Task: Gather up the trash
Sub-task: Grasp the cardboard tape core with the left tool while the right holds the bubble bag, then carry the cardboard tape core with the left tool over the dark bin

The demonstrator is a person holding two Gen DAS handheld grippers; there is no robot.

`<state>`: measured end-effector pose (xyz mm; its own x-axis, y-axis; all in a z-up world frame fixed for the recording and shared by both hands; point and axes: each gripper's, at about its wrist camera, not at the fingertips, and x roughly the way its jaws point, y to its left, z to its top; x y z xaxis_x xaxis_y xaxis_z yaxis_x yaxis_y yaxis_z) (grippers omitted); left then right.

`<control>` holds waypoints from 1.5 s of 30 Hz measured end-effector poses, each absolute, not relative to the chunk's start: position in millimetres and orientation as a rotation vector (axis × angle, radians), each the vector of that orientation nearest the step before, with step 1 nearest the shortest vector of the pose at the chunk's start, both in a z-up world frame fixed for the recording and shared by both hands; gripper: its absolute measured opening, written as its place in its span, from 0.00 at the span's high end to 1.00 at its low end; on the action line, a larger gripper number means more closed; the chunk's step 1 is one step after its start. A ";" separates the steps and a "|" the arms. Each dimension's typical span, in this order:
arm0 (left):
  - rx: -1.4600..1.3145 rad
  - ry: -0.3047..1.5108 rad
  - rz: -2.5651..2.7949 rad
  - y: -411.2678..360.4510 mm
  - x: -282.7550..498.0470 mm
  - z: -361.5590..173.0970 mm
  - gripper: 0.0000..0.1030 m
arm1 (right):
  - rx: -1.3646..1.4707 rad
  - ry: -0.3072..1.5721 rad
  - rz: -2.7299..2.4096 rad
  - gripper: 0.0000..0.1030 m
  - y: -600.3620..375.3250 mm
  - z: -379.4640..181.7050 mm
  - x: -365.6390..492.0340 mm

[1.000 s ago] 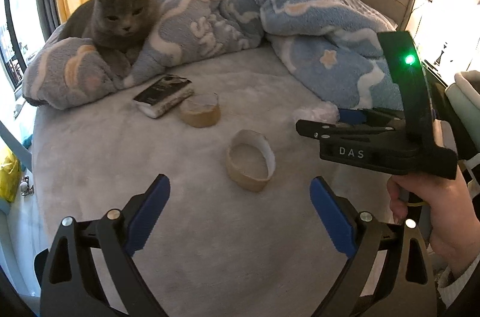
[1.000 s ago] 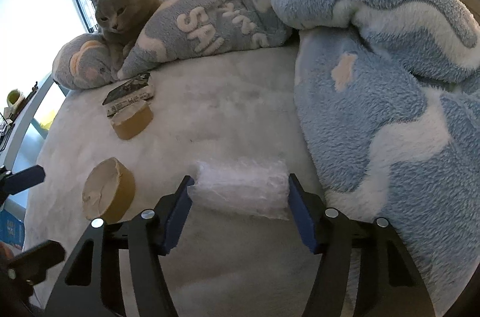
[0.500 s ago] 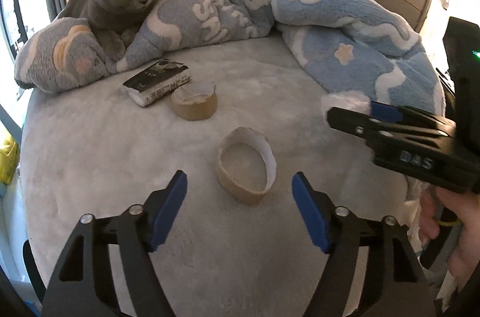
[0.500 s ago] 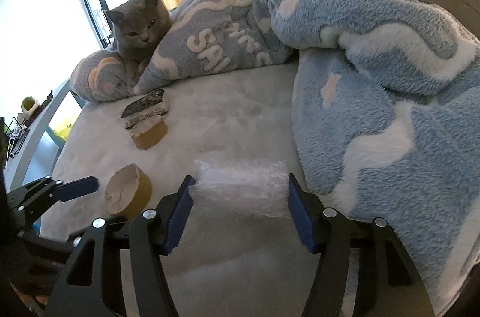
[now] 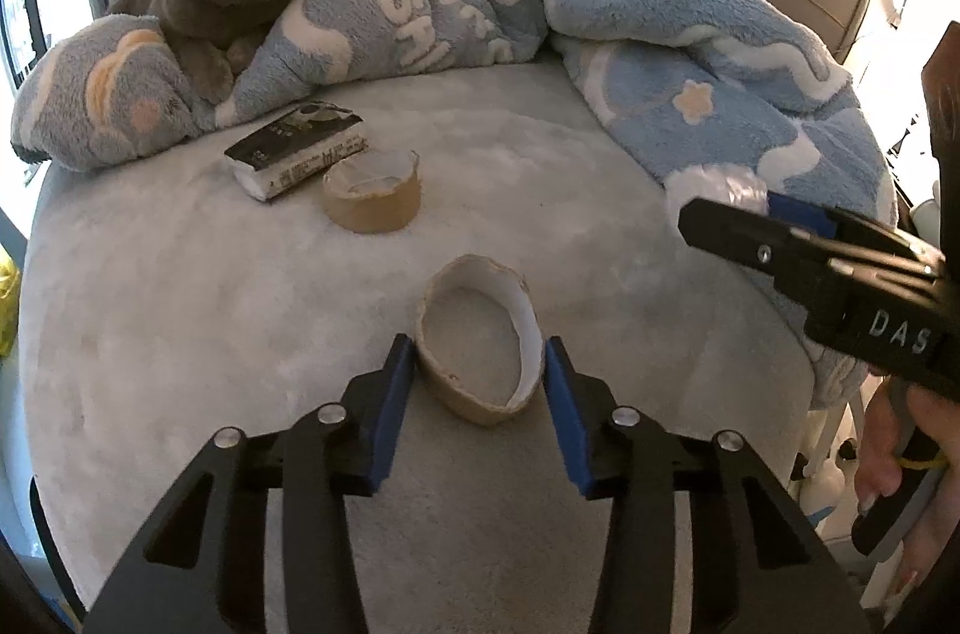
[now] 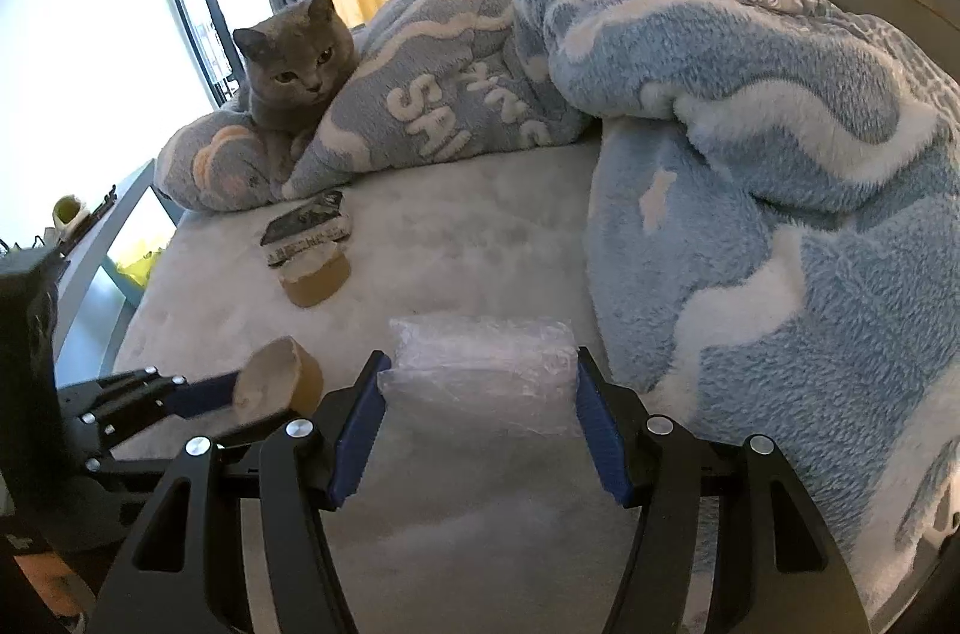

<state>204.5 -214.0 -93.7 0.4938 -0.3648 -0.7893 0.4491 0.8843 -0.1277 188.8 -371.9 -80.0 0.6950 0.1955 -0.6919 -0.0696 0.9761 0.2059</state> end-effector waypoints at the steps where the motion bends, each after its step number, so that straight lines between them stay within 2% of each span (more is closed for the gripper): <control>1: 0.100 0.930 -0.498 -213.1 203.6 -92.9 0.56 | 0.167 0.786 0.153 0.40 -369.4 -77.8 188.5; 23: 0.079 0.899 -0.374 -125.1 201.2 -68.8 0.56 | 0.125 0.763 0.252 0.40 -291.4 -51.3 200.5; 45: 0.037 0.890 -0.194 8.9 203.9 -58.6 0.56 | 0.070 0.780 0.377 0.40 -176.2 -42.2 225.7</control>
